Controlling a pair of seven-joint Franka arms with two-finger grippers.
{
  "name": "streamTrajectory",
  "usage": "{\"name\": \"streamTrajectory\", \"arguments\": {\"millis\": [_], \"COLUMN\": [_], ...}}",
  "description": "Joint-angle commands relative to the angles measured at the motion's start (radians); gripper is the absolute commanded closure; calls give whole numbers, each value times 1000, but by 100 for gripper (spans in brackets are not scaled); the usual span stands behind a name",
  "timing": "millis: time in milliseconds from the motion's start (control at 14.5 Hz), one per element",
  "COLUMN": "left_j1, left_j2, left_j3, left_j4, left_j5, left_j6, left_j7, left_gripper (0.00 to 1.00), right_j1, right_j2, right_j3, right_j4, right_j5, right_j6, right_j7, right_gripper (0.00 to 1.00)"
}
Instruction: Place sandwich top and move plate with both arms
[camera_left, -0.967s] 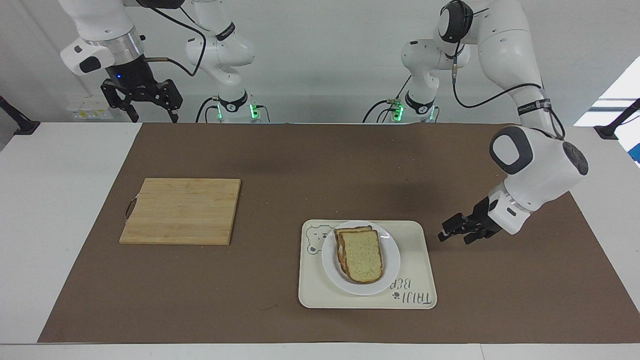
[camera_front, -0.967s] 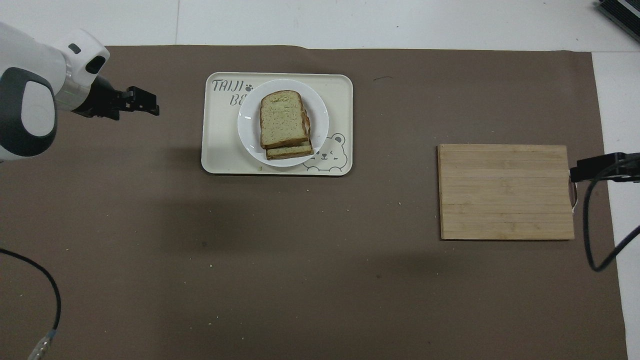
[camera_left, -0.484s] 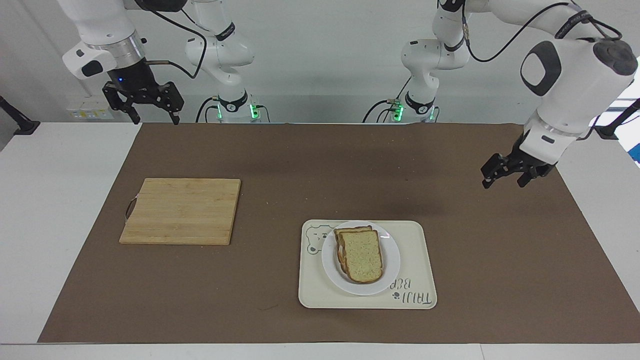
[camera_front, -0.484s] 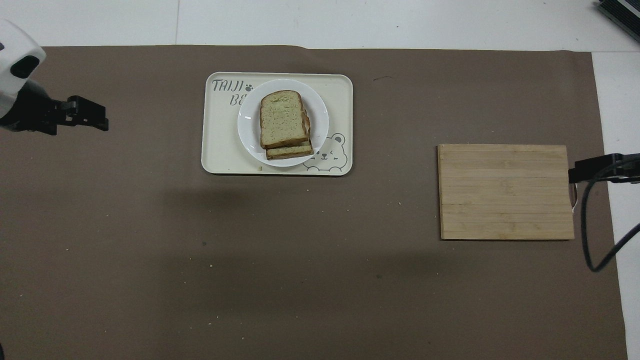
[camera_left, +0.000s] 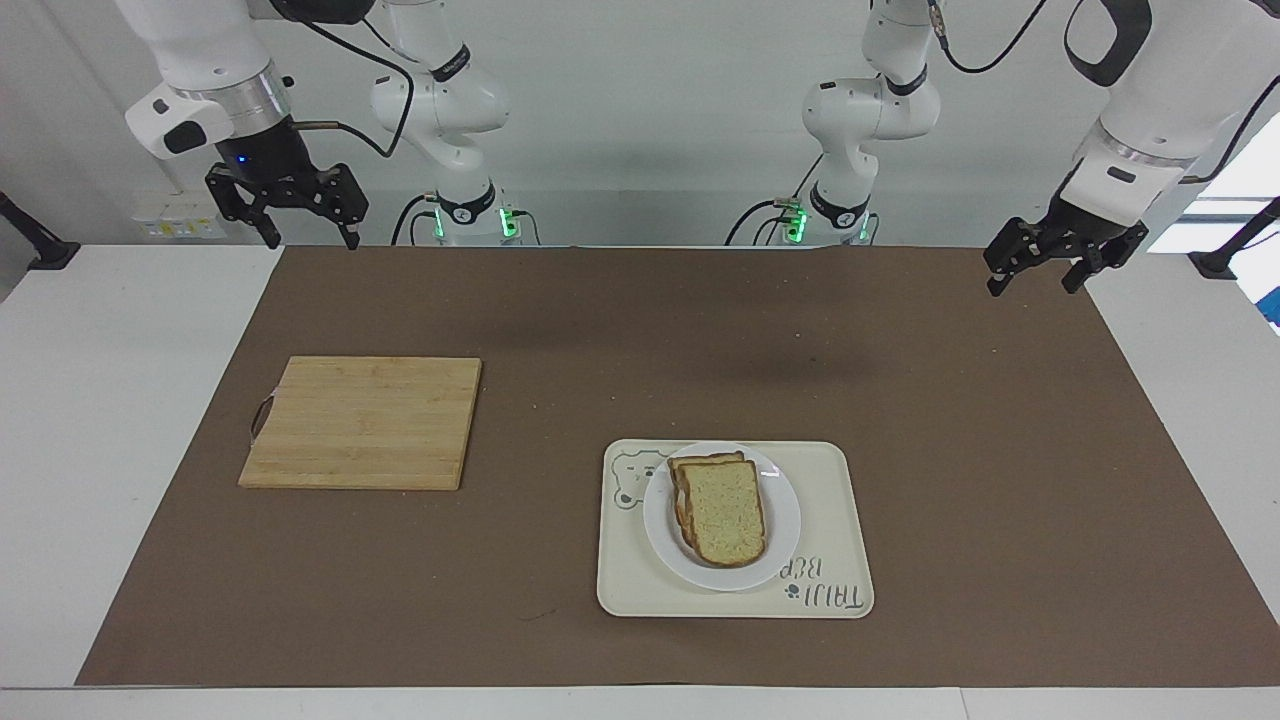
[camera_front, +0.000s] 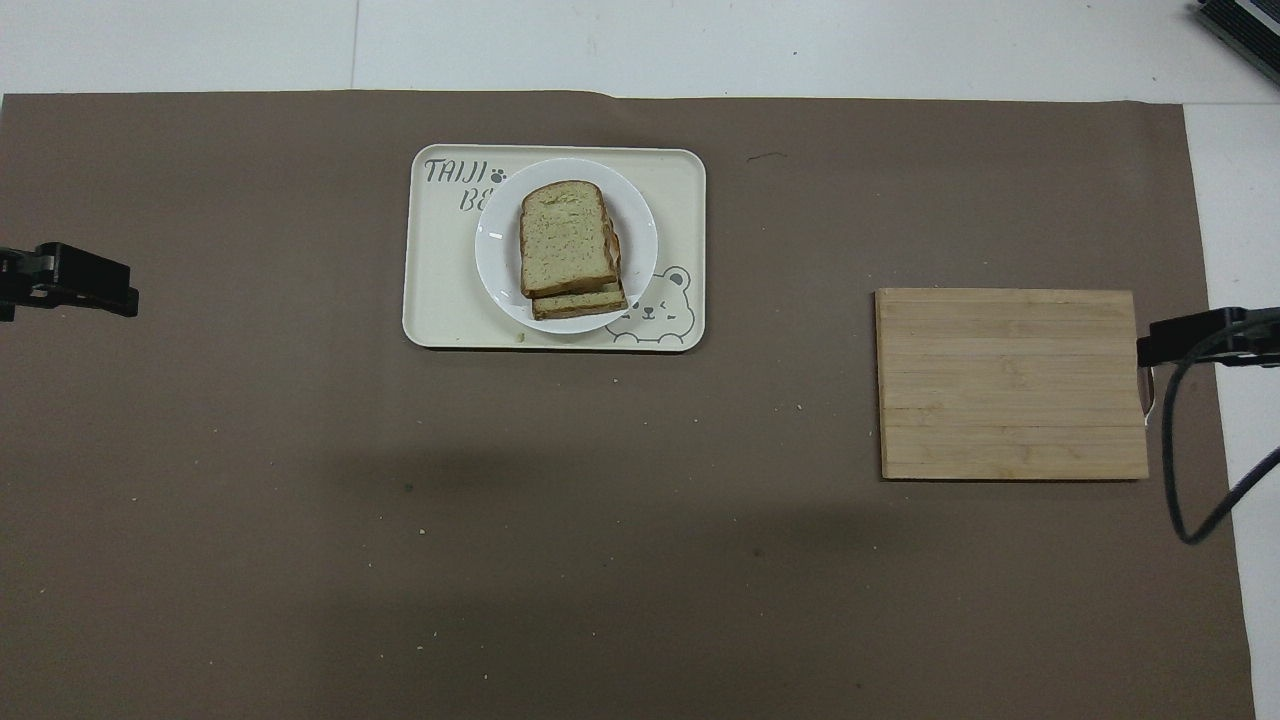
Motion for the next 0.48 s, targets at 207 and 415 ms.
{"name": "streamTrajectory", "arguments": {"millis": [207,415], "left_j1": [-1,-1], "left_j2": [6,-5], "left_j3": [3,3], "left_j4": [52,32], "left_j5": [11,-8], "left_j6": [-109,-80], "left_j7": [16,19], "left_gripper": [0,0], "right_j1": [-12,-12], "right_j2": [-14,-14], "right_j3": [4,4], "right_j4": [-15,-15], "right_j5": [14,14], "right_j6": [-1,-1], "right_j7": [-26,-26], "right_gripper": [0,0]}}
